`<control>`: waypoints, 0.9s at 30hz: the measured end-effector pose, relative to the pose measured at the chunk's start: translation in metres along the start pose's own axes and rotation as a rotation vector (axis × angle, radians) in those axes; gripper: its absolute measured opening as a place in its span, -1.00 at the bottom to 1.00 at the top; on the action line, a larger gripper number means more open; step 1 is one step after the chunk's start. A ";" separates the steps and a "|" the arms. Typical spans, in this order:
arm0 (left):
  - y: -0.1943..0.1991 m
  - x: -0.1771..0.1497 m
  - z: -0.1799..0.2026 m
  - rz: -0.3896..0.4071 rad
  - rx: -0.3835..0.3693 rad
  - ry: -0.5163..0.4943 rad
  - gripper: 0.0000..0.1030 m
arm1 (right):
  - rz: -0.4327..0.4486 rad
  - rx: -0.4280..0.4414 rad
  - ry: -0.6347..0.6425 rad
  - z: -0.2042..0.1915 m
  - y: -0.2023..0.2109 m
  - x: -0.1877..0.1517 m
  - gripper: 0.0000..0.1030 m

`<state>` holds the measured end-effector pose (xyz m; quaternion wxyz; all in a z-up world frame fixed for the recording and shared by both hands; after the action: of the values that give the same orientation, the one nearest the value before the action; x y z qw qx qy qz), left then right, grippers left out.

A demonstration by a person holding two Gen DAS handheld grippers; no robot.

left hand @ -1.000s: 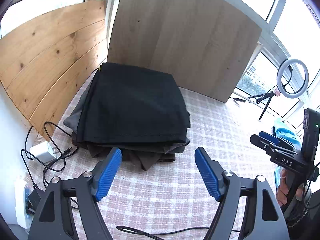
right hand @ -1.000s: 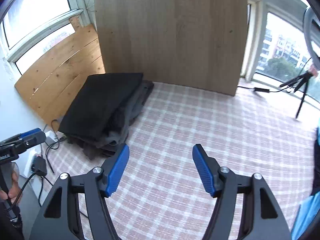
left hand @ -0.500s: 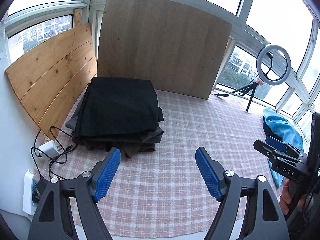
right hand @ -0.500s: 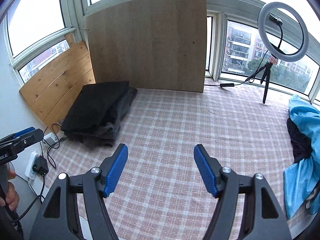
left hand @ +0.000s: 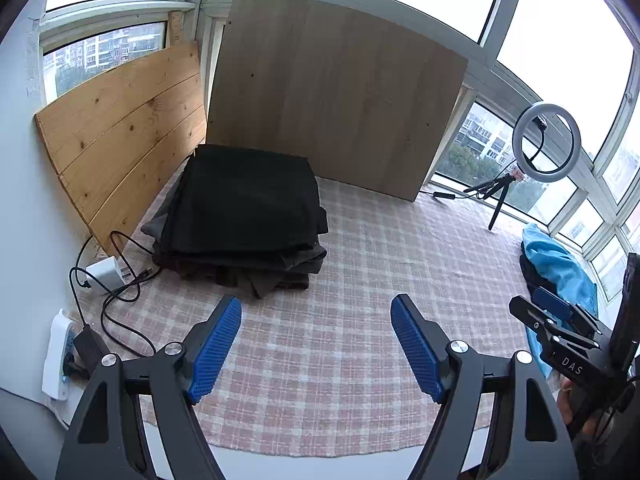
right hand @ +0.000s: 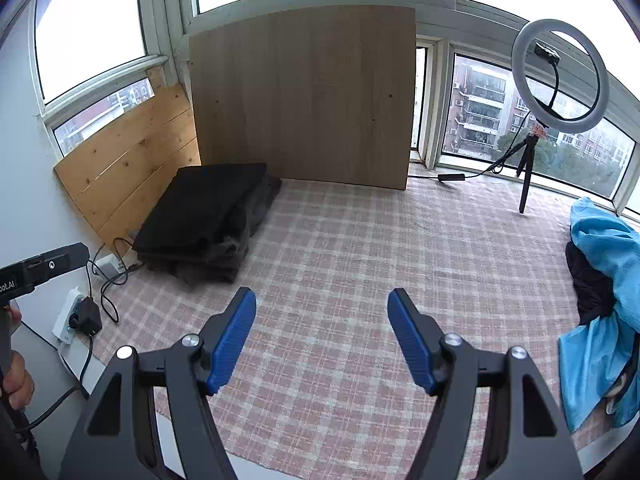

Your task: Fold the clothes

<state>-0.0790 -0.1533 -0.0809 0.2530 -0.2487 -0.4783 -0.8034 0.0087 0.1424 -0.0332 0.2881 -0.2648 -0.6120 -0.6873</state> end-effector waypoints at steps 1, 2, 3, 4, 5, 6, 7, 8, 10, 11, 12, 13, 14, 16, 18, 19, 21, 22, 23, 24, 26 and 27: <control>0.001 -0.001 0.000 -0.002 0.008 0.003 0.47 | 0.002 0.000 0.002 0.000 0.001 0.000 0.31; 0.002 -0.002 0.000 -0.005 0.016 0.005 0.47 | 0.006 -0.001 0.004 0.000 0.002 -0.001 0.31; 0.003 -0.003 -0.001 -0.005 0.022 0.005 0.47 | 0.008 -0.003 0.007 0.000 0.003 -0.001 0.31; 0.004 -0.003 -0.001 -0.004 0.029 0.008 0.47 | 0.011 -0.006 0.011 -0.001 0.004 -0.001 0.31; 0.005 -0.004 -0.001 -0.003 0.036 0.014 0.47 | 0.013 -0.008 0.015 -0.001 0.005 -0.002 0.31; 0.006 -0.004 -0.001 -0.003 0.039 0.020 0.47 | 0.014 -0.011 0.018 -0.002 0.005 -0.002 0.31; 0.007 -0.005 -0.001 -0.002 0.033 0.022 0.47 | 0.015 -0.011 0.020 -0.002 0.006 -0.003 0.31; 0.008 -0.005 0.000 -0.001 0.031 0.019 0.47 | 0.015 -0.009 0.022 -0.001 0.006 -0.003 0.31; 0.009 -0.005 0.002 0.000 0.034 0.010 0.47 | 0.016 -0.006 0.022 -0.001 0.006 -0.003 0.31; 0.010 -0.005 0.004 0.000 0.035 0.006 0.47 | 0.015 -0.005 0.021 0.000 0.006 -0.003 0.31; 0.010 -0.005 0.004 0.000 0.036 0.003 0.47 | 0.015 -0.005 0.020 0.000 0.006 -0.004 0.31; 0.010 -0.005 0.005 -0.001 0.035 0.000 0.47 | 0.014 -0.005 0.019 0.001 0.006 -0.004 0.31; 0.010 -0.005 0.006 -0.001 0.035 -0.004 0.47 | 0.013 -0.003 0.019 0.002 0.006 -0.004 0.31; 0.009 -0.004 0.007 -0.005 0.041 -0.002 0.47 | 0.010 -0.003 0.020 0.002 0.005 -0.004 0.31; 0.008 -0.003 0.006 -0.008 0.039 0.005 0.47 | 0.009 -0.005 0.021 0.003 0.004 -0.005 0.31; 0.007 -0.002 0.006 -0.010 0.037 0.006 0.47 | 0.009 -0.006 0.021 0.003 0.004 -0.005 0.31; 0.006 -0.002 0.006 -0.010 0.037 0.002 0.47 | 0.010 -0.009 0.020 0.003 0.004 -0.005 0.31; 0.005 -0.002 0.007 -0.010 0.038 0.000 0.47 | 0.010 -0.011 0.020 0.003 0.004 -0.005 0.31; 0.005 -0.001 0.007 -0.009 0.035 -0.002 0.48 | 0.010 -0.012 0.020 0.003 0.003 -0.005 0.31; 0.005 -0.001 0.007 -0.006 0.031 -0.003 0.48 | 0.010 -0.013 0.020 0.004 0.003 -0.005 0.31; 0.006 0.000 0.008 0.001 0.018 -0.008 0.49 | 0.004 -0.013 0.019 0.004 0.001 -0.005 0.31; 0.005 0.001 0.009 0.001 0.017 -0.012 0.49 | 0.001 -0.013 0.018 0.005 0.000 -0.005 0.31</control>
<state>-0.0746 -0.1473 -0.0733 0.2526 -0.2516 -0.4866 -0.7976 0.0119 0.1474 -0.0362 0.2924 -0.2607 -0.6048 -0.6934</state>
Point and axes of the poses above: each gripper's, at about its wrist camera, not at the fingertips, and y roughly against the way its jaws point, z to its right, x to its top, the point moved 1 cm from there along -y, roughly the way its jaws point, and after that the axes turned 14 degrees about -x, right-handed, at the moved point
